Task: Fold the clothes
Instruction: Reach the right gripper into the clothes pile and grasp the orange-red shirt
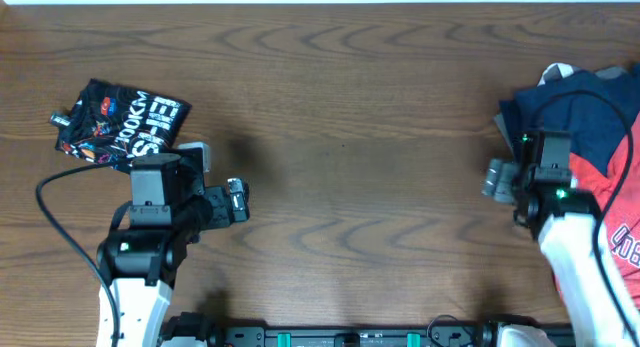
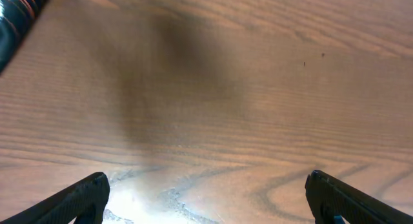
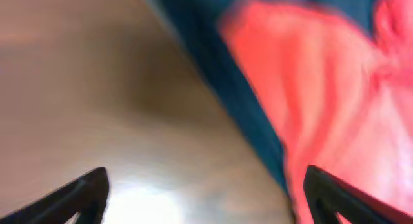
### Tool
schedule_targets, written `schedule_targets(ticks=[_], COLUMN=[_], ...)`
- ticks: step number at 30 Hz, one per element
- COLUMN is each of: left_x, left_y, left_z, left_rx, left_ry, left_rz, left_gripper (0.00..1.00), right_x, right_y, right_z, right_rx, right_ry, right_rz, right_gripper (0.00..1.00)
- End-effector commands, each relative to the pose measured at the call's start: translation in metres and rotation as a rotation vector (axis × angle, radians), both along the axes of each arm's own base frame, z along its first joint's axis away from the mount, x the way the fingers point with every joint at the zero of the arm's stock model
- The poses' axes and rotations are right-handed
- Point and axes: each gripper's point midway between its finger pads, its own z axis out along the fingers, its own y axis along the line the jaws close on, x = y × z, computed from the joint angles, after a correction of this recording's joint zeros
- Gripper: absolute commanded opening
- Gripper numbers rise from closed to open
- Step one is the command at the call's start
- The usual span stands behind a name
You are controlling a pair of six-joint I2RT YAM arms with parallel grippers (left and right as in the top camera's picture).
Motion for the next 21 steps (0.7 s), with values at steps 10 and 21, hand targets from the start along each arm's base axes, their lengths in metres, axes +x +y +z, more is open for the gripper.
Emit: schedule_targets(ticks=[10, 21], left_x=[0.003, 0.003], left_y=[-0.002, -0.002], left_z=[0.005, 0.006], left_rx=[-0.02, -0.02], left_ry=[-0.005, -0.006], left_rz=[-0.003, -0.004], left_gripper=[0.98, 0.98], right_x=[-0.053, -0.062], right_y=[-0.083, -0.093], right_z=[-0.059, -0.061], right_rx=[-0.031, -0.012], right_ry=[0.201, 0.206], right_rz=[-0.446, -0.499], right_gripper=[0.61, 0.01])
